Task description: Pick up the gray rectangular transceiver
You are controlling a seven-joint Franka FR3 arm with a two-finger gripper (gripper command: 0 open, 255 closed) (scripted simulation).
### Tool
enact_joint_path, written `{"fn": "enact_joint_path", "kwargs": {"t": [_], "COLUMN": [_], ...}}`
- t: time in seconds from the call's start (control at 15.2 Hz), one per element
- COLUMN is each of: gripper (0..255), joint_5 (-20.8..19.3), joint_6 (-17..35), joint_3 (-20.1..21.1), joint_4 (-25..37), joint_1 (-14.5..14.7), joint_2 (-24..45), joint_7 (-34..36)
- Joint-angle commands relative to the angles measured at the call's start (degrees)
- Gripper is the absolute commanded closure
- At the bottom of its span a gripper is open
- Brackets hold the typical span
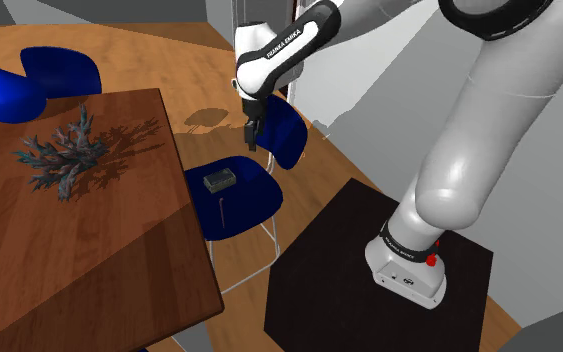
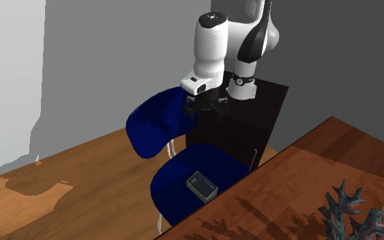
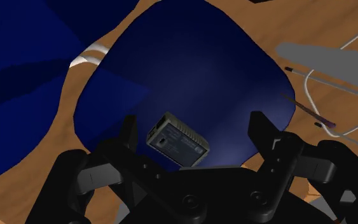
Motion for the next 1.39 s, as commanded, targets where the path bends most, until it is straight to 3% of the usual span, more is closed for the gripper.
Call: {"fn": "enact_joint_path", "kwargs": {"t": [0.0,0.59,1.19,1.32], "gripper": [0,0,0,0], "joint_5": [0.3,0.3,-1.4,-1.4], "joint_6": [2.2,7.6,8.0,8.8], "joint_3": [0.6,3.1,5.2,5.2], "joint_4": [2.3,16.4,35.7,36.1], "joint_1": [0.4,1.6,3.5,3.6], "joint_2": [4.3,23.2,42.2,43.4], "joint_7": [-1.1,-6.0,-9.8,-9.7]}}
